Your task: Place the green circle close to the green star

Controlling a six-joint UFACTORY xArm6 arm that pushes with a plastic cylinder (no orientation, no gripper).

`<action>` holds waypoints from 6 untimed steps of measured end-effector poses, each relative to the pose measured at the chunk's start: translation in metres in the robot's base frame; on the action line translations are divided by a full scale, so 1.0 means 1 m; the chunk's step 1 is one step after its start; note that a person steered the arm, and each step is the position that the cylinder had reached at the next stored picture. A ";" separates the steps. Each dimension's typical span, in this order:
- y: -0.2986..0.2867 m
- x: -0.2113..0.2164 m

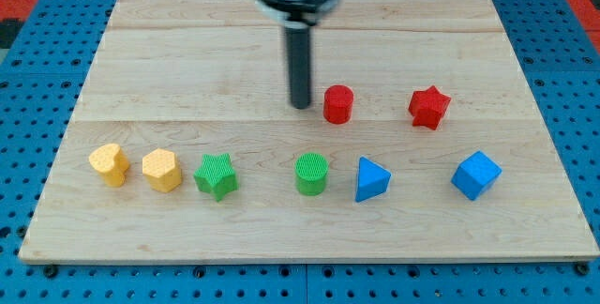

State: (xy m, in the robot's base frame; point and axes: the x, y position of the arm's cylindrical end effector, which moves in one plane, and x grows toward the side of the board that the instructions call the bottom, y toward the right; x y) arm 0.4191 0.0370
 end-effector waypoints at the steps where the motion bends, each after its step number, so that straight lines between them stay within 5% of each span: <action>1: 0.044 0.005; 3: 0.029 0.083; 6: -0.068 0.103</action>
